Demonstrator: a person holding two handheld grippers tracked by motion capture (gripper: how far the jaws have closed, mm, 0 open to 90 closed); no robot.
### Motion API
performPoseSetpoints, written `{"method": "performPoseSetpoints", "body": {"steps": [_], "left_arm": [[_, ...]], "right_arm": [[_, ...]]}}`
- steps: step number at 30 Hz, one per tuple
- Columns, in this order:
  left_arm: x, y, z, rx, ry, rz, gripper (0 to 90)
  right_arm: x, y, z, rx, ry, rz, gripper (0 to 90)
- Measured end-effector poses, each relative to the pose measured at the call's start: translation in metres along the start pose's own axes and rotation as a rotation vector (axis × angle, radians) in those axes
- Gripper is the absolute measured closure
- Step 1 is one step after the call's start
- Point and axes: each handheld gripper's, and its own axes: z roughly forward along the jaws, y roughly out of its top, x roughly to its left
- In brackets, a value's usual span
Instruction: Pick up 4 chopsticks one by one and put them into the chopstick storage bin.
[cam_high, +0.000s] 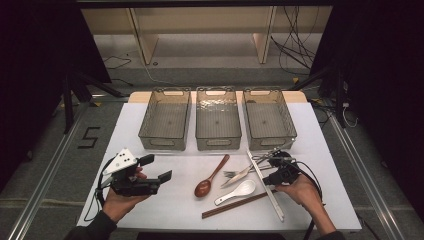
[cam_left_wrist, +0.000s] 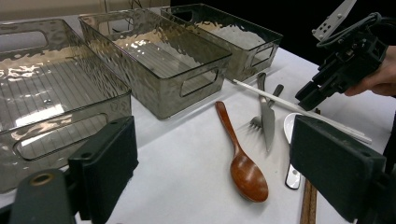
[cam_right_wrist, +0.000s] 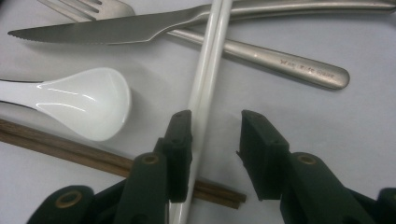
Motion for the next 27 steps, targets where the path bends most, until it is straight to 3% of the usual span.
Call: {"method": "performPoseSetpoints", "body": {"steps": [16, 25, 27], "left_arm": [[0.0006, 0.0, 0.0002, -0.001, 0.001, -0.009, 15.1], [0.0009, 0.0, 0.0003, 0.004, 0.003, -0.012, 15.2], [0.001, 0.0001, 0.0002, 0.004, 0.003, -0.012, 15.2]], "right_arm": [[-0.005, 0.0051, 0.0085, 0.058, -0.007, 0.022, 81.8], [-0.0061, 0.0057, 0.0081, 0.052, -0.02, 0.017, 84.9], [-0.0064, 0.0057, 0.0041, 0.028, -0.024, 0.007, 85.1]]}}
